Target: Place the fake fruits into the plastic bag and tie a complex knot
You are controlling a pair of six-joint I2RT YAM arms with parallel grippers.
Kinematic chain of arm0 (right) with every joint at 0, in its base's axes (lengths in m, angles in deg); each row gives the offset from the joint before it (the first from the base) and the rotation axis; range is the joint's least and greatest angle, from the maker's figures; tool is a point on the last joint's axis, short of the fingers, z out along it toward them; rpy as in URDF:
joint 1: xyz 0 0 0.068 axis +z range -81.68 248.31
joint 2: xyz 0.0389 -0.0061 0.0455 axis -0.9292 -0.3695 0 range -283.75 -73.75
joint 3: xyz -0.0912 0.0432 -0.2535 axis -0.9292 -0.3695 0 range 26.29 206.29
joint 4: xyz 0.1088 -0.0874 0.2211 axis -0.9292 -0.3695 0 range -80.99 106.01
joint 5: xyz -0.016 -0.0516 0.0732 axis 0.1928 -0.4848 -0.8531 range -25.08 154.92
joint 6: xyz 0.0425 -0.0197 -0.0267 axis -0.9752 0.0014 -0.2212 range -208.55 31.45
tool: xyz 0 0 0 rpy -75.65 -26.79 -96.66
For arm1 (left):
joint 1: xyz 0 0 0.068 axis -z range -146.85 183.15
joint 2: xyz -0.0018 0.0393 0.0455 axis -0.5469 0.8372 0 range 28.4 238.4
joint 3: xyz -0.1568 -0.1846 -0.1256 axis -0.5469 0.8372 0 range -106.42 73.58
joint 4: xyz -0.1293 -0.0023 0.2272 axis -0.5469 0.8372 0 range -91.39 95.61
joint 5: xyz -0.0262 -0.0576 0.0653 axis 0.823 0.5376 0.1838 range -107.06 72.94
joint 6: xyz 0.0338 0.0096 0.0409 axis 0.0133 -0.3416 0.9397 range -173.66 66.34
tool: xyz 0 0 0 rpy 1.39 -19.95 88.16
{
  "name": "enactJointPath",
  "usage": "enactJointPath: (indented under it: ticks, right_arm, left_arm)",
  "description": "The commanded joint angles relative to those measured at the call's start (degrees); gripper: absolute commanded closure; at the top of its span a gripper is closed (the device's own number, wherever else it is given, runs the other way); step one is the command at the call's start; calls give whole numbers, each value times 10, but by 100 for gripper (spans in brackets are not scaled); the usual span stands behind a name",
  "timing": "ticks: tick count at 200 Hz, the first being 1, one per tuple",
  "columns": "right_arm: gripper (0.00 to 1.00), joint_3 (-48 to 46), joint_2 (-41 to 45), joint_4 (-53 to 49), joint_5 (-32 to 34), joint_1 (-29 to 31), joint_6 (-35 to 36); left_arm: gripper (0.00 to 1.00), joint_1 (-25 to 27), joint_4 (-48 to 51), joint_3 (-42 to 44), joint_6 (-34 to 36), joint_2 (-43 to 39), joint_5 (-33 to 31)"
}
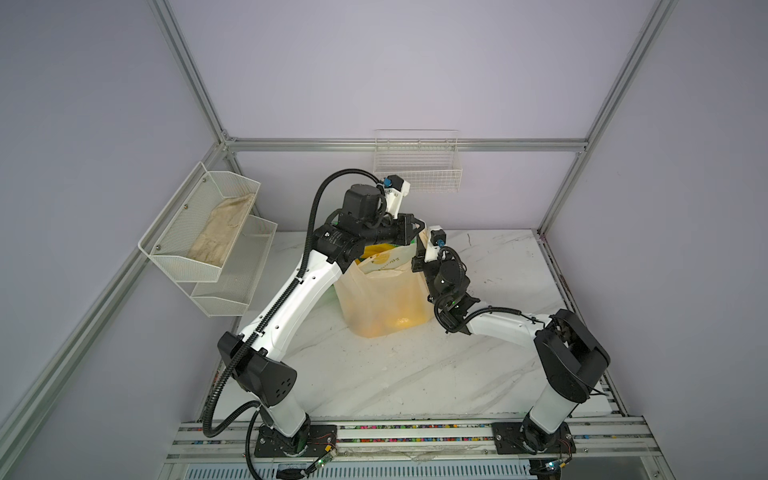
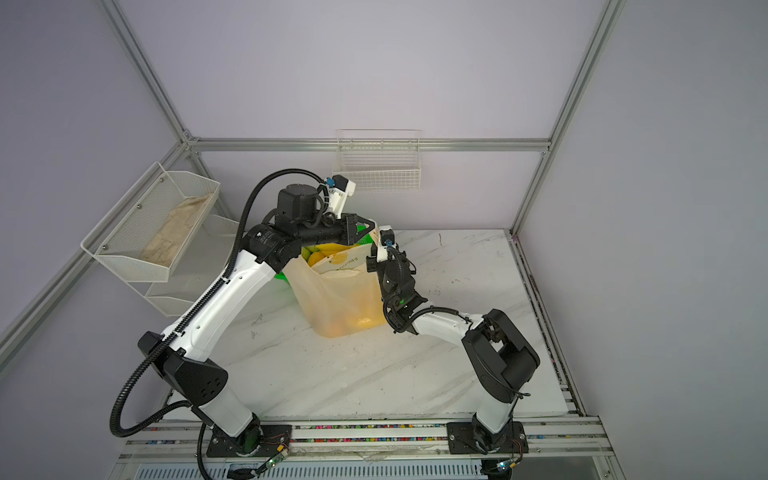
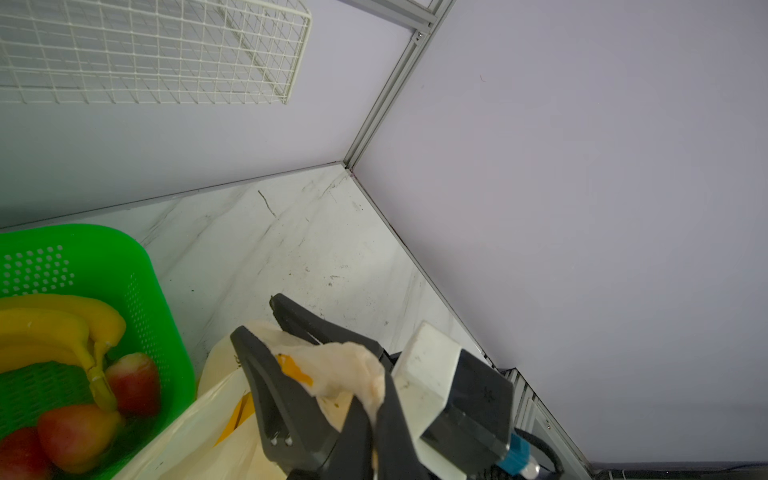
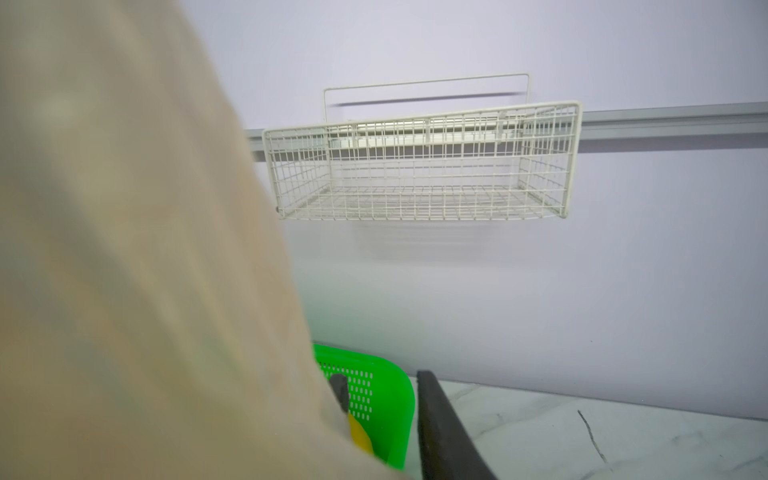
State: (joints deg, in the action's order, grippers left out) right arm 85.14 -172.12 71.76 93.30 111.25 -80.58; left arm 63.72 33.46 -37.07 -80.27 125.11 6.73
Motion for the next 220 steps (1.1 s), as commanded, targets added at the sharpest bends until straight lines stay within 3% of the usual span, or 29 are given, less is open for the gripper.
enactJointPath:
  ticks: [1, 58, 83, 99, 119, 159, 187, 220]
  right_arm:
    - [79, -39, -3, 13, 51, 2, -11]
    - [100, -107, 27, 21, 2, 3, -19]
    - [100, -103, 43, 2, -31, 3, -12]
    - [100, -101, 50, -6, -48, 3, -10]
    - [100, -101, 60, -15, -68, 3, -12]
    - [100, -95, 67, -31, -101, 1, -19]
    - [100, -93, 70, -35, -112, 0, -26]
    - [100, -95, 75, -35, -113, 0, -27]
  left_arm:
    - [100, -2, -40, 20, -12, -11, -5]
    - [100, -4, -41, 55, 10, -19, -55]
    - [94, -5, -42, 64, 33, -32, -54]
    - [85, -5, -54, 80, 69, -48, -52]
    - [64, -6, -68, 101, 122, -75, -51]
    - [34, -9, -60, 107, 249, -104, -21]
    - [28, -14, 8, 53, 323, -76, 9]
    - [24, -20, 78, -17, 353, -25, 40]
